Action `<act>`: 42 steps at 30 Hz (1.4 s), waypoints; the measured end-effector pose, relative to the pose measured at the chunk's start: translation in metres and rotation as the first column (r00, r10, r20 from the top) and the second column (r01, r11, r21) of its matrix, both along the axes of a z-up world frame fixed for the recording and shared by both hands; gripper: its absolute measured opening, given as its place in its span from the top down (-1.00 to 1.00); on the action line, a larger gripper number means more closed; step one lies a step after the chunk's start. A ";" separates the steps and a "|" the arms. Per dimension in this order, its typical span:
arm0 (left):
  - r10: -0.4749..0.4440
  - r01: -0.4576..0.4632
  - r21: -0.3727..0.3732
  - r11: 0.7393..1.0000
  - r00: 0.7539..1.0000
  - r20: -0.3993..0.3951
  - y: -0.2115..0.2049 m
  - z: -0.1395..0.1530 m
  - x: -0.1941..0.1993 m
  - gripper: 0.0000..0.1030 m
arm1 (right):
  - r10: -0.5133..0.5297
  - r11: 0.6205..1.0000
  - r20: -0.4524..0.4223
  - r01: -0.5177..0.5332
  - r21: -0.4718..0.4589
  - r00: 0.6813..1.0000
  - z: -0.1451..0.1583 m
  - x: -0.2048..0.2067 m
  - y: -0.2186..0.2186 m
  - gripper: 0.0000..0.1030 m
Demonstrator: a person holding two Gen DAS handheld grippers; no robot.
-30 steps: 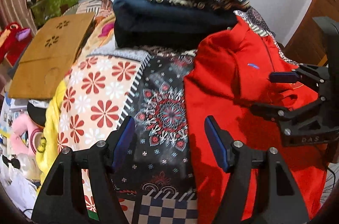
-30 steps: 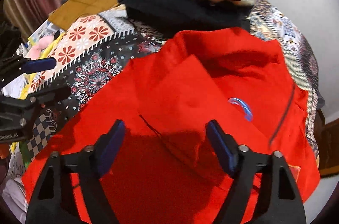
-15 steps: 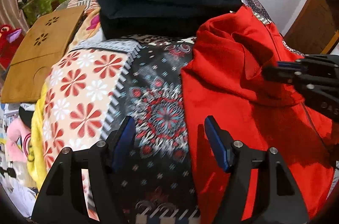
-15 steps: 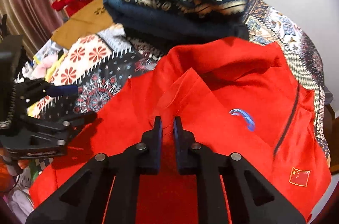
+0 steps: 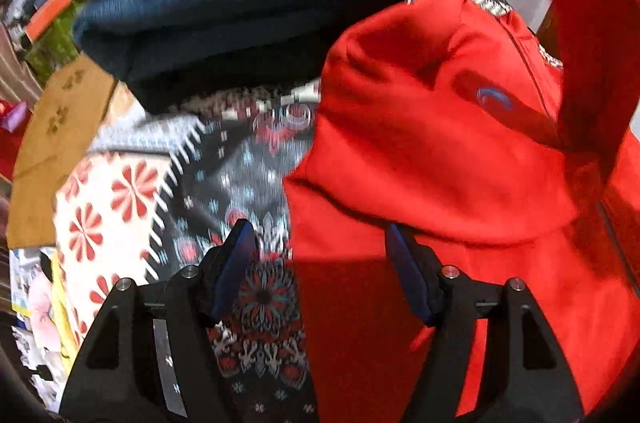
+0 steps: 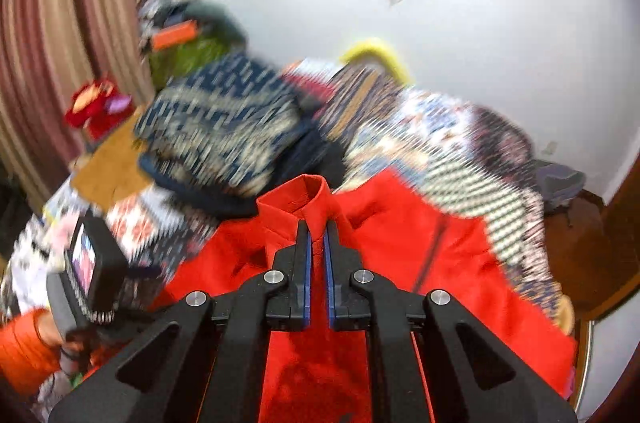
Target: Fold large clothes
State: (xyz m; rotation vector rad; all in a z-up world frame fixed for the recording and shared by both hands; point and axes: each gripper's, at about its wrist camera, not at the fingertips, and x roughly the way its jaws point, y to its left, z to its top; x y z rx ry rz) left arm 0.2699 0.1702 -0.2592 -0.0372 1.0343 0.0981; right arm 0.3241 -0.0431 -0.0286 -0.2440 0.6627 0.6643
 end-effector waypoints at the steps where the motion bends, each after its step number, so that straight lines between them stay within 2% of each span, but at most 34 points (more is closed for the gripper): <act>1: -0.015 0.015 0.020 1.000 0.999 0.033 -0.007 0.004 0.001 -0.31 | -0.029 0.999 0.021 0.028 0.021 0.999 0.011 0.005 -0.009 0.91; 3: -0.067 0.061 0.059 0.996 0.993 0.093 -0.021 0.011 0.001 -0.27 | -0.077 0.996 0.055 0.075 0.050 0.995 0.030 0.014 -0.026 0.91; 4: -0.090 0.083 0.070 0.994 0.990 0.109 -0.027 0.013 0.002 -0.08 | -0.095 0.994 0.068 0.091 0.061 0.993 0.039 0.018 -0.032 0.91; 5: -0.114 0.106 0.076 0.992 0.987 0.116 -0.032 0.015 0.003 0.22 | -0.119 0.991 0.086 0.113 0.076 0.989 0.049 0.022 -0.040 0.91; 6: -0.144 0.135 0.078 0.988 0.983 0.116 -0.037 0.015 0.006 0.40 | -0.133 0.988 0.098 0.125 0.085 0.986 0.054 0.023 -0.045 0.91; 7: -0.168 0.160 0.077 0.984 0.980 0.111 -0.042 0.015 0.009 0.75 | -0.153 0.985 0.115 0.142 0.100 0.982 0.063 0.025 -0.051 0.91; 8: -0.183 0.175 0.077 0.982 0.977 0.109 -0.046 0.017 0.012 0.95 | -0.174 0.980 0.132 0.159 0.119 0.976 0.072 0.028 -0.058 0.91; 12: -0.168 0.160 0.062 0.985 0.971 0.170 -0.042 0.038 0.010 1.00 | -0.241 0.961 0.172 0.210 0.179 0.955 0.089 0.028 -0.085 0.91; 15: -0.140 0.134 0.044 0.990 0.967 0.214 -0.031 0.055 0.004 1.00 | -0.274 0.950 0.157 0.241 0.197 0.949 0.082 0.030 -0.101 0.91; 18: -0.136 0.138 0.006 0.990 0.972 0.192 -0.023 0.053 -0.002 1.00 | -0.303 0.943 0.095 0.284 0.175 0.948 0.054 0.035 -0.118 0.91; 22: -0.135 0.135 0.009 0.991 0.986 0.101 -0.024 0.028 -0.009 1.00 | -0.339 0.934 -0.013 0.338 0.114 0.941 0.003 0.040 -0.141 0.91; 25: -0.121 0.120 0.033 0.992 0.992 0.034 -0.022 0.010 -0.008 0.95 | -0.368 0.923 -0.112 0.377 0.079 0.923 -0.034 0.040 -0.159 0.91; 27: -0.110 0.110 0.056 0.992 0.994 0.001 -0.022 0.002 -0.011 0.87 | -0.403 0.910 -0.145 0.412 0.038 0.904 -0.052 0.038 -0.170 0.91; 28: -0.112 0.112 0.059 0.992 0.994 -0.010 -0.022 -0.001 -0.009 0.72 | -0.415 0.906 -0.157 0.423 0.019 0.896 -0.060 0.037 -0.174 0.91; 29: -0.118 0.119 0.072 0.990 0.993 -0.022 -0.022 -0.004 -0.008 0.41 | -0.425 0.902 -0.173 0.431 -0.001 0.889 -0.068 0.036 -0.180 0.91; 30: -0.120 0.122 0.095 0.988 0.992 -0.030 -0.028 -0.002 -0.009 0.20 | -0.436 0.898 -0.187 0.441 -0.018 0.880 -0.076 0.034 -0.187 0.91; 31: -0.112 0.116 0.137 0.984 0.993 -0.033 -0.033 -0.002 -0.009 -0.18 | -0.444 0.894 -0.193 0.447 -0.030 0.875 -0.079 0.034 -0.194 0.91; 32: -0.099 0.103 0.199 0.974 0.995 -0.032 -0.035 -0.004 -0.006 -0.36 | -0.459 0.888 -0.192 0.457 -0.058 0.867 -0.085 0.032 -0.199 0.91; 34: -0.106 0.111 0.230 0.967 0.994 -0.032 -0.037 -0.006 -0.003 -0.38 | -0.478 0.879 -0.184 0.469 -0.091 0.859 -0.089 0.029 -0.207 0.90; 39: -0.131 0.133 0.205 0.970 0.991 -0.025 -0.041 -0.005 0.008 -0.38 | -0.514 0.858 -0.223 0.499 -0.122 0.828 -0.089 0.024 -0.223 0.87; 42: -0.168 0.168 0.273 0.947 0.985 -0.026 -0.055 -0.007 0.016 -0.38 | -0.516 0.856 -0.223 0.508 -0.096 0.827 -0.079 0.018 -0.224 0.83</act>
